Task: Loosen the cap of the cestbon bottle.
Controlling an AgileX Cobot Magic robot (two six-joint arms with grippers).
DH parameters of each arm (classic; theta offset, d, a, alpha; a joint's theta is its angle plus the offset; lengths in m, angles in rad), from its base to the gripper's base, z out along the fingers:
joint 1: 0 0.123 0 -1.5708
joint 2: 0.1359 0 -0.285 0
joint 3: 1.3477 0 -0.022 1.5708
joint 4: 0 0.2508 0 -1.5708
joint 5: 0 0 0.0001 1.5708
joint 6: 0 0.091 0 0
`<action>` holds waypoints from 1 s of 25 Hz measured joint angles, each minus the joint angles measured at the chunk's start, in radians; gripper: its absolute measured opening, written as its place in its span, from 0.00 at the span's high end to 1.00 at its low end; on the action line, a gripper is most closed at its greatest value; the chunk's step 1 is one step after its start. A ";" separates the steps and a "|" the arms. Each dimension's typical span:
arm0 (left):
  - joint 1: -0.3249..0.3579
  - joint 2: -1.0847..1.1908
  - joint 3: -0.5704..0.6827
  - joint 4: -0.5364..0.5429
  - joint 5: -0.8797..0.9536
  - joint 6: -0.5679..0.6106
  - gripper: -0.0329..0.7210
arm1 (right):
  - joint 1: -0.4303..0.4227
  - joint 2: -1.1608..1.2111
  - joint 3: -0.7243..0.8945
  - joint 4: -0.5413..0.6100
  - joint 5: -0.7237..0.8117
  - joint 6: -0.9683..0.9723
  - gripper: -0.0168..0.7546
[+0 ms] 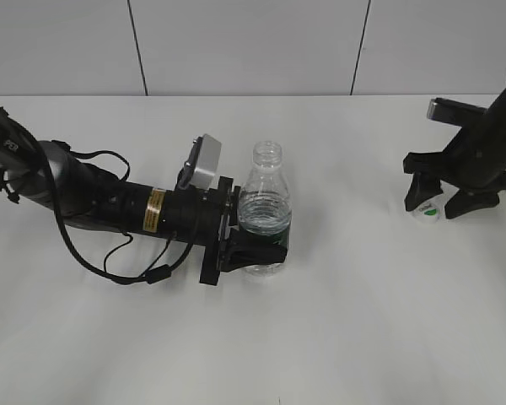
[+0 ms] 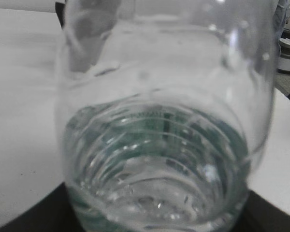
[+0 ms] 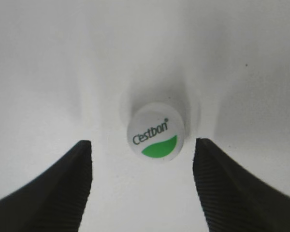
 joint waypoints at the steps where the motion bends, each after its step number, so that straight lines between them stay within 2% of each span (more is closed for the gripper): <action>1: 0.000 0.000 0.000 0.000 0.000 0.000 0.41 | 0.000 -0.015 0.000 0.002 0.006 0.000 0.33; 10: 0.000 0.000 0.000 0.000 0.000 0.000 0.41 | 0.000 -0.216 0.000 -0.001 0.074 -0.001 0.33; 19: -0.001 0.001 0.001 -0.032 0.003 -0.014 0.41 | 0.000 -0.297 0.000 -0.022 0.087 0.000 0.33; 25: -0.001 0.002 0.009 -0.060 0.024 -0.034 0.26 | 0.000 -0.297 0.000 -0.025 0.092 0.001 0.33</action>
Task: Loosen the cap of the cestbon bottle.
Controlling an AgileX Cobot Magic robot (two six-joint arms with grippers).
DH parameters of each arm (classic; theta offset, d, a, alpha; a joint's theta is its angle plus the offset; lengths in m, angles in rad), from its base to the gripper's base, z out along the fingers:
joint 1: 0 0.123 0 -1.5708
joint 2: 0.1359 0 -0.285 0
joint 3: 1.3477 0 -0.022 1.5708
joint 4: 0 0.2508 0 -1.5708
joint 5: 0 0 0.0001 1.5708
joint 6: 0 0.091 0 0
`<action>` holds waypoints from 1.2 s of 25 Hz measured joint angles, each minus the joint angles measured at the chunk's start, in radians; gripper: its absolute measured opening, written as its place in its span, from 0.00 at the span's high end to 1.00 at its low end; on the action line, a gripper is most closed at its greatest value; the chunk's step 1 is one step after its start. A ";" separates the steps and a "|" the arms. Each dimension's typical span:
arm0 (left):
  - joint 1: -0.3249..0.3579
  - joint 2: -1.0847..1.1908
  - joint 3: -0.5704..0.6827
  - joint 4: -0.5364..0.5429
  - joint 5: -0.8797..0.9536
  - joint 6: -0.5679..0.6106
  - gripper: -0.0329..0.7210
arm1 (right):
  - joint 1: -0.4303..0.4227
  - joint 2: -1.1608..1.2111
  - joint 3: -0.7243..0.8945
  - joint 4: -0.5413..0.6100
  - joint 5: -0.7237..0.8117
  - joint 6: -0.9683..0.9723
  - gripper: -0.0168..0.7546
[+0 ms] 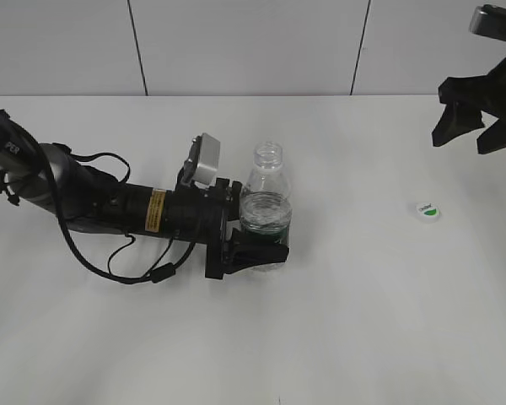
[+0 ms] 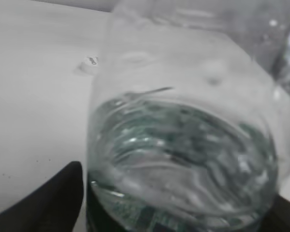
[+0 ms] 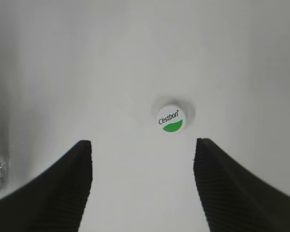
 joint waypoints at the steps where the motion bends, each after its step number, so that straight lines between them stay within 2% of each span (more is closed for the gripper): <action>1: 0.000 0.000 0.000 -0.002 0.002 0.000 0.25 | 0.000 0.000 0.000 -0.001 0.001 0.000 0.33; 19: 0.000 0.000 0.000 0.006 0.005 -0.085 0.23 | 0.000 0.000 0.000 -0.008 0.013 0.000 0.32; 30: 0.000 -0.052 0.000 0.050 0.006 -0.149 0.22 | 0.000 0.000 0.000 -0.010 0.014 -0.001 0.32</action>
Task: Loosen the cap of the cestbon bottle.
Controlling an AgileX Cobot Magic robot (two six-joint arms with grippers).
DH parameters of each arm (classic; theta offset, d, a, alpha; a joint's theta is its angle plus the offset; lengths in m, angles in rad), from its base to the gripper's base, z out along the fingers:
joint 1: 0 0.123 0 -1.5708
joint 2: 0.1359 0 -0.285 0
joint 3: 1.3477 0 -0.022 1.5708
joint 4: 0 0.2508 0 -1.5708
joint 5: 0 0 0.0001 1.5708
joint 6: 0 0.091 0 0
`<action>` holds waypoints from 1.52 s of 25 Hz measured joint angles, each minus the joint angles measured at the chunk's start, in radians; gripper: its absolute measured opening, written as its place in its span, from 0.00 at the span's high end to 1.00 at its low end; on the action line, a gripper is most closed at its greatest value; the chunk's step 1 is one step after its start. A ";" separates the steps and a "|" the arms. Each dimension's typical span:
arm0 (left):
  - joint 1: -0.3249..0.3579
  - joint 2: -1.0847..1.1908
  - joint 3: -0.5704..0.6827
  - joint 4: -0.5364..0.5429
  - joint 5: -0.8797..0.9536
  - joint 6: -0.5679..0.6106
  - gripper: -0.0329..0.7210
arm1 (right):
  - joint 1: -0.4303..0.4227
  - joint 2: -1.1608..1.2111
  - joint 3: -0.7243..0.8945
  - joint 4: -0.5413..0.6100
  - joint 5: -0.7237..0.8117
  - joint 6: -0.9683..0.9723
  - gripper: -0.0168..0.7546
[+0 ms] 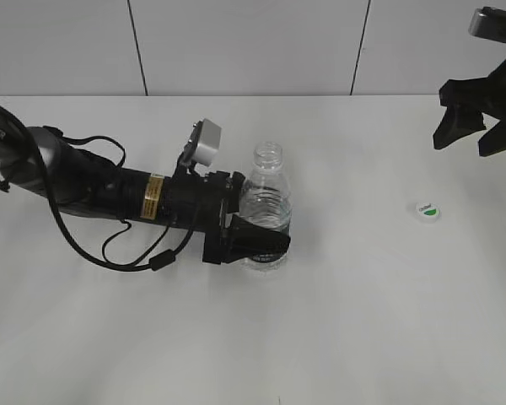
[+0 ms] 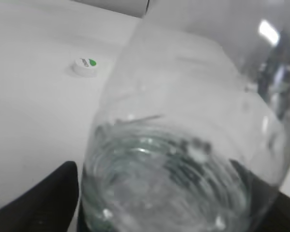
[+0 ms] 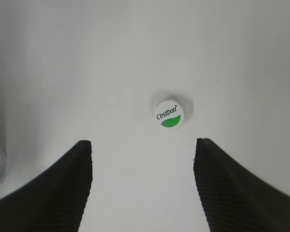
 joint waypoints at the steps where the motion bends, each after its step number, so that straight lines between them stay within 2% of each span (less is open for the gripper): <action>1: 0.000 -0.011 0.000 0.005 0.000 -0.010 0.22 | 0.000 0.000 0.000 0.000 0.000 0.000 0.32; 7: 0.000 -0.075 0.000 0.040 0.000 -0.066 0.22 | 0.000 0.000 0.000 0.000 0.001 0.000 0.32; 18: 0.000 -0.201 0.000 0.038 -0.001 -0.121 0.22 | 0.000 0.000 0.000 0.000 0.012 0.000 0.32; 33: 0.001 -0.362 0.000 0.010 -0.002 -0.298 0.22 | 0.000 0.000 0.000 -0.002 0.097 0.002 0.32; 38: 0.029 -0.387 0.001 0.008 0.002 -0.362 0.22 | 0.000 0.000 0.000 -0.002 0.122 0.002 0.32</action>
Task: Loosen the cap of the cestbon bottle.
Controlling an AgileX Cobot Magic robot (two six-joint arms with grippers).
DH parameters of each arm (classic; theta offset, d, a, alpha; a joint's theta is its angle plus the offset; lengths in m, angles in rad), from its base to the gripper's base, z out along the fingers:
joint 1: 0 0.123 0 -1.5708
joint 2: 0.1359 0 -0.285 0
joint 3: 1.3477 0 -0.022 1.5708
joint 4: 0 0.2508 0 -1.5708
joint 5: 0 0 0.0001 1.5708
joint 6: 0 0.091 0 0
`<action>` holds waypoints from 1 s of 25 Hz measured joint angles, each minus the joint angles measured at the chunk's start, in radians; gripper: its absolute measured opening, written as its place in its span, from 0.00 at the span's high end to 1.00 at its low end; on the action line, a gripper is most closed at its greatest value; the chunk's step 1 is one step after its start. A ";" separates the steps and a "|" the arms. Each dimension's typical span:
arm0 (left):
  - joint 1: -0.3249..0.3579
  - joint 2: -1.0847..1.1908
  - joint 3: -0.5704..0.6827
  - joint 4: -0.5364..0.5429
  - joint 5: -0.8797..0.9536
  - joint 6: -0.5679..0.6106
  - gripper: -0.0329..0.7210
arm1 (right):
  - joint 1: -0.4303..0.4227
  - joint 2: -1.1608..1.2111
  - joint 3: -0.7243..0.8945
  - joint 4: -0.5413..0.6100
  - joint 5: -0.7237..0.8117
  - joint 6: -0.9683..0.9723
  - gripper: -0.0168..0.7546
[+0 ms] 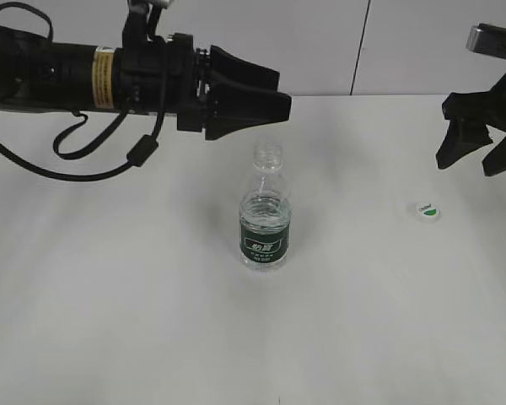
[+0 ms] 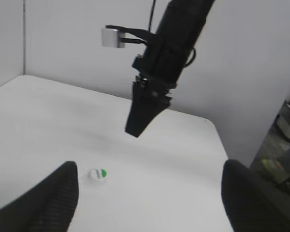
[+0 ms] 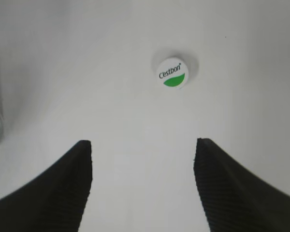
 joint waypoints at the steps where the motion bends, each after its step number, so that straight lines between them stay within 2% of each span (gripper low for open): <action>1: 0.011 -0.004 0.000 0.000 0.013 -0.012 0.22 | 0.000 0.000 0.000 0.000 0.009 -0.001 0.32; 6: 0.087 -0.015 0.000 -0.003 0.149 -0.069 0.22 | 0.000 0.000 0.000 0.000 0.038 -0.001 0.32; 9: 0.156 -0.015 0.000 -0.003 0.218 -0.111 0.22 | 0.000 0.000 0.000 0.000 0.043 -0.001 0.32; 14: 0.255 -0.015 0.000 -0.004 0.357 -0.224 0.22 | 0.000 0.000 0.000 0.000 0.052 0.001 0.32; 17: 0.294 -0.015 0.000 0.003 0.407 -0.256 0.22 | 0.000 -0.001 0.000 0.000 0.057 0.001 0.32; 20: 0.302 -0.021 0.000 0.079 0.477 -0.302 0.22 | 0.000 -0.001 0.000 0.000 0.060 0.000 0.32; 23: 0.302 -0.030 -0.004 0.268 0.540 -0.422 0.22 | 0.000 -0.001 0.000 0.000 0.066 0.000 0.32; 25: 0.305 -0.030 -0.012 0.329 0.549 -0.502 0.22 | 0.000 -0.001 0.000 0.000 0.073 0.000 0.32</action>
